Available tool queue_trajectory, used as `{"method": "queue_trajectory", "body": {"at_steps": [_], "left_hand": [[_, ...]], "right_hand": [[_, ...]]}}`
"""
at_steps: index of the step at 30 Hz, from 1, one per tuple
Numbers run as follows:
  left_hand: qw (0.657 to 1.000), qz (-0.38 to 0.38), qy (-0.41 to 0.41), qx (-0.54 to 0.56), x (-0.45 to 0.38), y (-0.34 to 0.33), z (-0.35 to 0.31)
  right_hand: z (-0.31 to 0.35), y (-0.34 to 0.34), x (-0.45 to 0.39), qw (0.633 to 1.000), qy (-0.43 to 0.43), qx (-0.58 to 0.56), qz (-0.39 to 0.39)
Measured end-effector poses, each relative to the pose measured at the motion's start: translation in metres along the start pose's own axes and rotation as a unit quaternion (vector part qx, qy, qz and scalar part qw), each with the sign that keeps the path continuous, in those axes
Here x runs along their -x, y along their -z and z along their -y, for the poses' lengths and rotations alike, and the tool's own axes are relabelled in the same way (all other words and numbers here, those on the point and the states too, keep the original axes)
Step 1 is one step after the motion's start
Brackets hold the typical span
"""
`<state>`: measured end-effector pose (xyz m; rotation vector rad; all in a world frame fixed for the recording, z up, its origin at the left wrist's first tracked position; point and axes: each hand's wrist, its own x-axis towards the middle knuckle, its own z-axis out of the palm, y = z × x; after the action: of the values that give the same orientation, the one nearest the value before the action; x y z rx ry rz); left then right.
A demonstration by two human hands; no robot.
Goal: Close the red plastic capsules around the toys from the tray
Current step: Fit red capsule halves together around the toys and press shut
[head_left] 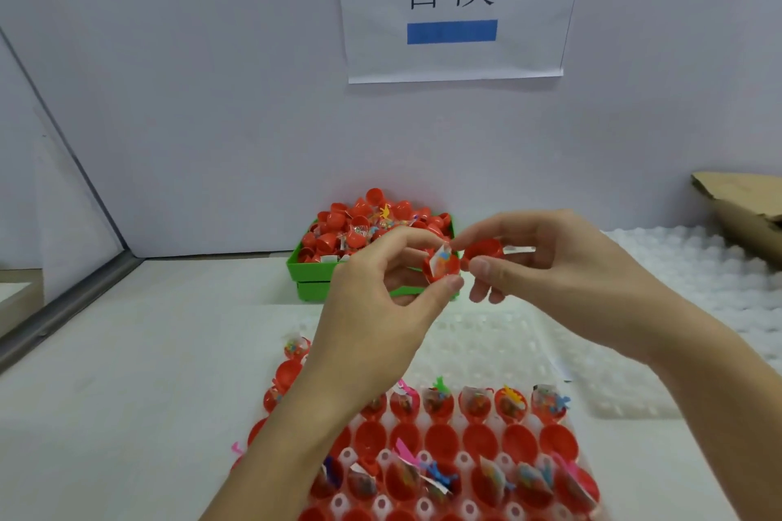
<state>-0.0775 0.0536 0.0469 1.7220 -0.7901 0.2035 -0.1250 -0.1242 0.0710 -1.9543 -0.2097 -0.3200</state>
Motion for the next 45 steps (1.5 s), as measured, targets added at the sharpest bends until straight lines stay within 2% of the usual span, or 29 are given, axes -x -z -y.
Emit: {"method": "queue_trajectory", "body": {"at_steps": [3,8,13,23,29,33,39,45], "left_hand": [[0.999,-0.011,-0.022,-0.024,0.000,0.002,-0.002],[0.995,-0.016,-0.059,-0.080,0.000,0.002,-0.004],[0.996,-0.013,-0.058,-0.071,0.000,0.004,-0.003],[0.997,0.002,-0.052,-0.060,-0.001,0.008,-0.003],[0.994,0.003,-0.065,-0.082,-0.001,0.007,-0.001],[0.996,0.007,-0.059,-0.068,-0.001,0.007,0.000],[0.998,0.038,-0.030,-0.032,-0.002,0.010,0.002],[0.996,0.038,-0.042,-0.073,-0.001,0.008,0.002]], "right_hand": [[0.006,-0.008,0.001,1.000,0.009,-0.011,-0.006],[0.001,-0.023,-0.002,0.996,-0.022,-0.054,-0.068],[-0.002,-0.023,-0.005,0.984,-0.074,-0.158,-0.043],[-0.004,-0.023,-0.006,0.956,-0.095,-0.278,-0.010],[-0.006,-0.025,-0.007,0.958,-0.101,-0.267,-0.019],[-0.005,-0.025,-0.007,0.943,-0.126,-0.306,-0.031],[-0.007,-0.022,-0.007,0.940,-0.127,-0.314,-0.040],[-0.011,-0.025,-0.009,0.967,-0.113,-0.224,-0.048]]}}
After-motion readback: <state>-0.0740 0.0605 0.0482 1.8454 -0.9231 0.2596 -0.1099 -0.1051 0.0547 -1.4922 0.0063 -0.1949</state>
